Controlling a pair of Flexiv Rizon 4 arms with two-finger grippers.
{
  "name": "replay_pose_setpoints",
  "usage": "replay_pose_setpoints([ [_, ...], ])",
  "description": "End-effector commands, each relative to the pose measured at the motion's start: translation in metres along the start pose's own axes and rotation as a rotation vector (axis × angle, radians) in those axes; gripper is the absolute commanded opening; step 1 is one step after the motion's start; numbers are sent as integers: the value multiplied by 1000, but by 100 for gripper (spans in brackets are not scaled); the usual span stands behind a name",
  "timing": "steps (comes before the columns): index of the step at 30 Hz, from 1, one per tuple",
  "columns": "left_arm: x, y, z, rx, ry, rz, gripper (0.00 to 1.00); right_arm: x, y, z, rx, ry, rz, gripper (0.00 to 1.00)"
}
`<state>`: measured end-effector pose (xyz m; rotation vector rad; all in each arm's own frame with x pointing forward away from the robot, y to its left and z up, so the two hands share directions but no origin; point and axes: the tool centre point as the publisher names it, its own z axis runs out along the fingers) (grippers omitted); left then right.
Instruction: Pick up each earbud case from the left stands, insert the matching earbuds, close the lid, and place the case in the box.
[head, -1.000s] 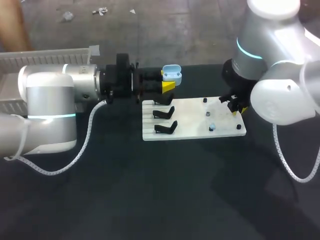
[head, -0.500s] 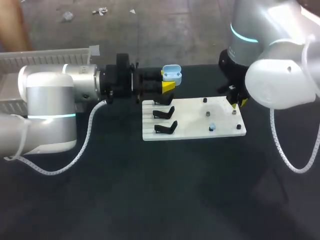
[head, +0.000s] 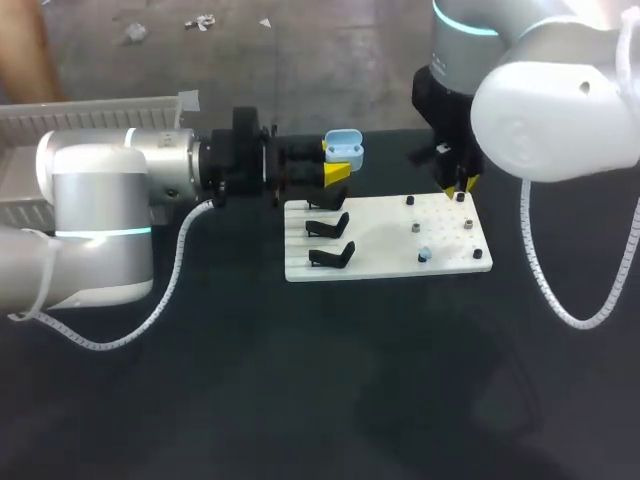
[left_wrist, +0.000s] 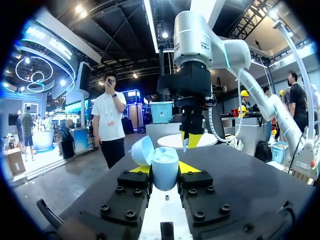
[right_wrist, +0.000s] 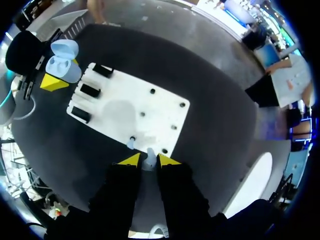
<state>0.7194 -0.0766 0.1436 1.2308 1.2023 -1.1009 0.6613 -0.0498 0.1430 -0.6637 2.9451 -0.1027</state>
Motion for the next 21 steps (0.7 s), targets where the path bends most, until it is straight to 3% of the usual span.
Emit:
replay_pose_setpoints([
  [1,1,-2,0,-7,-4,4,0,8,7,-19,45,20,14,0],
  [5,1,-2,0,-7,-4,4,0,12,14,-34,56,15,61,0],
  [17,1,-2,0,-7,-4,4,0,12,14,-34,56,15,61,0],
  [19,1,-2,0,-7,-4,4,0,10,20,-34,68,0,166,0],
  [21,1,-2,0,-7,-4,4,0,9,21,-35,54,40,372,0],
])
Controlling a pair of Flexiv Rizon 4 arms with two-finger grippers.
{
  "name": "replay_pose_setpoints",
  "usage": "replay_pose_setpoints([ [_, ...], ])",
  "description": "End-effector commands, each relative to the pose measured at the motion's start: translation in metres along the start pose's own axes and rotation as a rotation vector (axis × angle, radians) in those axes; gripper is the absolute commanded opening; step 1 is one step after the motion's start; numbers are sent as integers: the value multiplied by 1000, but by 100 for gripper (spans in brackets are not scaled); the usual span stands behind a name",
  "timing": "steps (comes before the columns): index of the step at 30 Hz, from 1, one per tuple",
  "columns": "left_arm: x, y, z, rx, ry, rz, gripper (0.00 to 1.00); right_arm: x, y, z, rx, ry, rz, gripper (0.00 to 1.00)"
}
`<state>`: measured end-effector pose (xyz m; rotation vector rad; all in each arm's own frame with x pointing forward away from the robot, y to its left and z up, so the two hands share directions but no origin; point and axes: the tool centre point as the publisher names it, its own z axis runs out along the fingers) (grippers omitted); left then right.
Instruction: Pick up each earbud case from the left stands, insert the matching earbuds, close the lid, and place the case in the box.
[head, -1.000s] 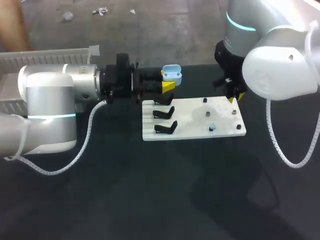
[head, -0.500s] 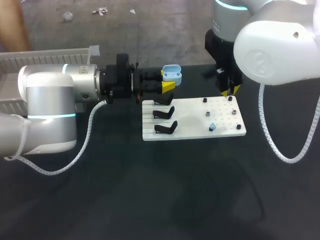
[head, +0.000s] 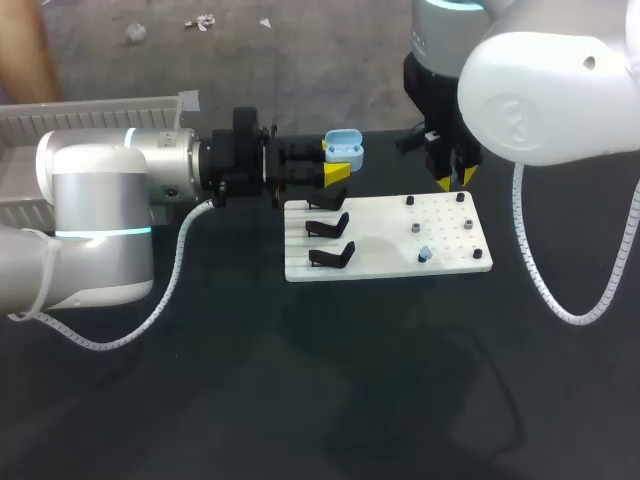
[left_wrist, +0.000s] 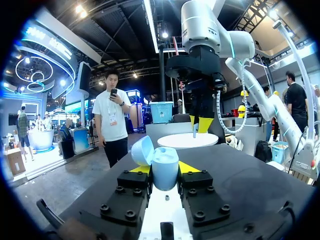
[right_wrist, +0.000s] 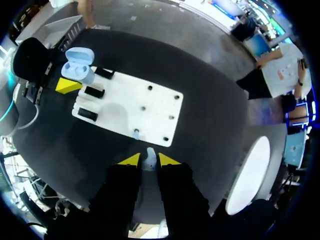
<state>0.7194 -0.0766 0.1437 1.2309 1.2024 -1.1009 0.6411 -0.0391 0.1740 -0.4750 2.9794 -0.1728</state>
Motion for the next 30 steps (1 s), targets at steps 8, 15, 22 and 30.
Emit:
replay_pose_setpoints([
  [8,1,-2,0,-7,-4,4,0,-1,20,-12,18,29,708,0],
  [15,1,-2,0,-7,-4,4,0,-1,30,-17,12,75,898,0],
  [22,1,-2,0,-7,-4,4,0,-7,38,-21,-4,52,897,0],
  [30,1,-2,0,-7,-4,4,0,-7,38,-21,-4,52,897,0],
])
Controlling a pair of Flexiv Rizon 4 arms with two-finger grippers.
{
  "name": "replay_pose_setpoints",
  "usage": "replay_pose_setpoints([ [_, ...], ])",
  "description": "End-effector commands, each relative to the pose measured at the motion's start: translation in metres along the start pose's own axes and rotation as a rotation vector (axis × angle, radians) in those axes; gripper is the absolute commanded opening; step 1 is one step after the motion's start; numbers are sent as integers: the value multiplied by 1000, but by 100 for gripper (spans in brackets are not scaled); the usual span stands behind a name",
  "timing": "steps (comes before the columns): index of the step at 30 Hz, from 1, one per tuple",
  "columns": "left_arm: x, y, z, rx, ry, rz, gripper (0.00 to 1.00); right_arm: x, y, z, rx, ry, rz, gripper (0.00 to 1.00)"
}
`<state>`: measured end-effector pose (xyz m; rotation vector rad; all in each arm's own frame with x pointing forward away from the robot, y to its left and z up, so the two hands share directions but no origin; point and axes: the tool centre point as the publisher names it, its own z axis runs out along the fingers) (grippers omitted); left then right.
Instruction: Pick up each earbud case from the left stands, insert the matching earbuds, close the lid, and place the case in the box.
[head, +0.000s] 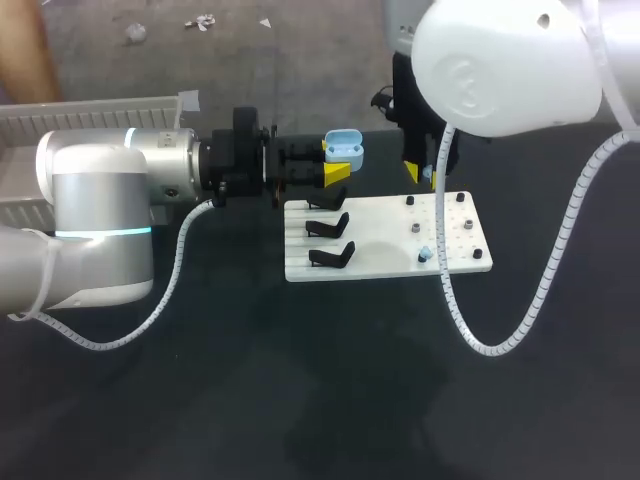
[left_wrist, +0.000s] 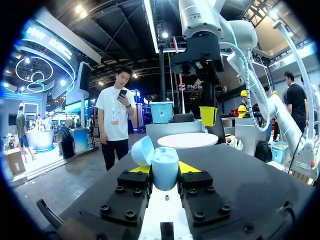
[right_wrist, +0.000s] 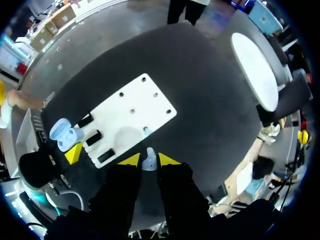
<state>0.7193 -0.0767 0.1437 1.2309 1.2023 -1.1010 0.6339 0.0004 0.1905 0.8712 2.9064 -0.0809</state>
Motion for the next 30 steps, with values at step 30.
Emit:
replay_pose_setpoints([
  [30,1,-2,0,-7,-4,4,0,-15,70,-25,-21,13,-55,0],
])
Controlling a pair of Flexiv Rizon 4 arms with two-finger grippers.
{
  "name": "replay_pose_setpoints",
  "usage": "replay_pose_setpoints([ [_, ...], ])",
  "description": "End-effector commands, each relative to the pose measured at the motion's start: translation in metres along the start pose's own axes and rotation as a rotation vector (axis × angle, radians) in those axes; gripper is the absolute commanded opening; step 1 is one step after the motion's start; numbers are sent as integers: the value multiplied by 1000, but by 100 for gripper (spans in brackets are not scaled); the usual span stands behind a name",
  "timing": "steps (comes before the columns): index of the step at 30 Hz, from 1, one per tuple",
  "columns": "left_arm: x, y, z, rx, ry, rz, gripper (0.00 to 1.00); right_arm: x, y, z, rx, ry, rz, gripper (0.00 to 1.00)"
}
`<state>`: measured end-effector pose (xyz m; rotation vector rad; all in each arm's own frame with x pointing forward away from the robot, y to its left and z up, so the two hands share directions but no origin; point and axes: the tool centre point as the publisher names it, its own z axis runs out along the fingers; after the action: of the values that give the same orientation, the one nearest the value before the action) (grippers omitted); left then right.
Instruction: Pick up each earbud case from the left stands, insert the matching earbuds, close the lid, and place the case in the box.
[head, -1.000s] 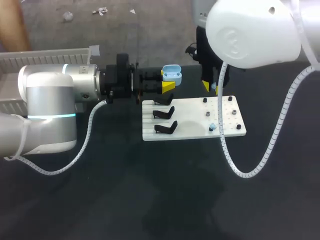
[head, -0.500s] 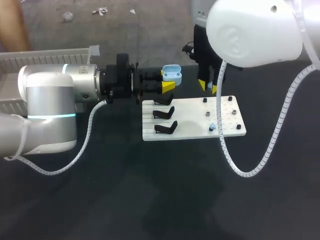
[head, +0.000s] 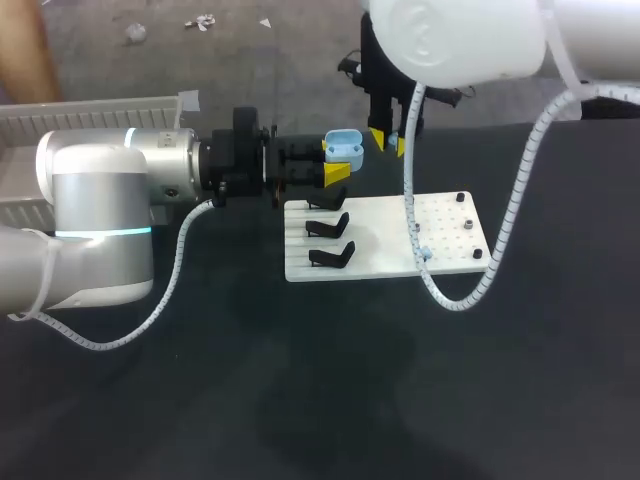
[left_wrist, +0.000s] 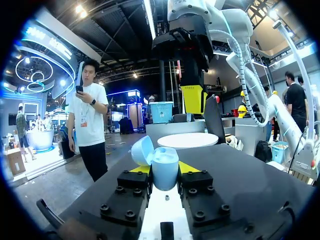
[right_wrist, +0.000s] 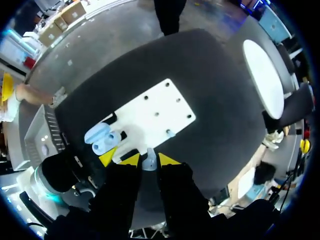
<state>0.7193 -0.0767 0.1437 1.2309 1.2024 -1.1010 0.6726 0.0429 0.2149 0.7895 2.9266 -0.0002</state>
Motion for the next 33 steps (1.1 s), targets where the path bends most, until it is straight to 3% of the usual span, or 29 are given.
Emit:
replay_pose_setpoints([
  [1,1,-2,0,-7,-4,4,0,-5,16,0,34,2,-3,0],
  [9,1,-2,0,-7,-4,4,0,-6,33,2,26,-10,-20,0],
  [33,1,-2,0,-7,-4,4,0,-3,54,18,-3,-9,7,0],
])
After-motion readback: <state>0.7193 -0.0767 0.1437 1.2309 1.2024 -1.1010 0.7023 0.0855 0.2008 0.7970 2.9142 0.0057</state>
